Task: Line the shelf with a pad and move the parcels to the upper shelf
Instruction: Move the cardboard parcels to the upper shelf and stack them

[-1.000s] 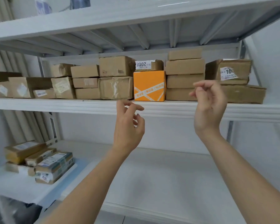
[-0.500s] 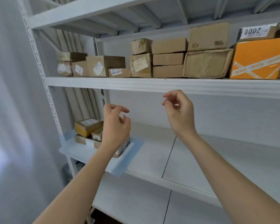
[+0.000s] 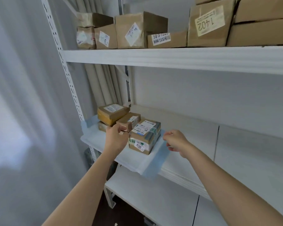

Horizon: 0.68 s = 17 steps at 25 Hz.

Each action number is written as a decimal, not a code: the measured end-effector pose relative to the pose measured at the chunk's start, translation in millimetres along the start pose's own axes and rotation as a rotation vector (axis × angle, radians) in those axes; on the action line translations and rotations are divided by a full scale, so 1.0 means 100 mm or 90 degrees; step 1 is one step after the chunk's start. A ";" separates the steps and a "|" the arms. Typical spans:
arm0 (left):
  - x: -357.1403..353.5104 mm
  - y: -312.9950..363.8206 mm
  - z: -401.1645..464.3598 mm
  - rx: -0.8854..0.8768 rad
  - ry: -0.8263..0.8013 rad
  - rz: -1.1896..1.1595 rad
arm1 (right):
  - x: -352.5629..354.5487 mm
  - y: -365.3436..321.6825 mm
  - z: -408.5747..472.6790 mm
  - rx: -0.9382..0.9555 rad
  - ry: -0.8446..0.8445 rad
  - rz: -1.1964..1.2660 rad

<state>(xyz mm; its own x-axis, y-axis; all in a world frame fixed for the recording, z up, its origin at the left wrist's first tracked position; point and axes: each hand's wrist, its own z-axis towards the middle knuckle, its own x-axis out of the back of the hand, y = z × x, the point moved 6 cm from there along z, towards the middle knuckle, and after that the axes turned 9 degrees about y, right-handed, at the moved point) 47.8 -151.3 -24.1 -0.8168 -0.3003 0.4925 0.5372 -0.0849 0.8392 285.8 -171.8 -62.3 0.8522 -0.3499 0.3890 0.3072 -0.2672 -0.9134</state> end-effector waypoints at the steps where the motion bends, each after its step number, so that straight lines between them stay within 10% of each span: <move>1: -0.08 -0.07 0.17 0.019 -0.017 0.006 | -0.12 0.07 0.15 -0.030 -0.012 -0.013; 17: -0.25 -1.65 1.61 0.326 -0.040 0.231 | -1.02 0.77 0.71 -0.398 -0.127 -0.262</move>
<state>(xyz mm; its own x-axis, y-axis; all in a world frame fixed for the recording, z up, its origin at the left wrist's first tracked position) -53.8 22.8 -137.9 -0.6204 -0.1677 0.7661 0.6265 0.4817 0.6128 253.0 -93.0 -180.9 0.7994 0.0401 0.5995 0.3706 -0.8182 -0.4395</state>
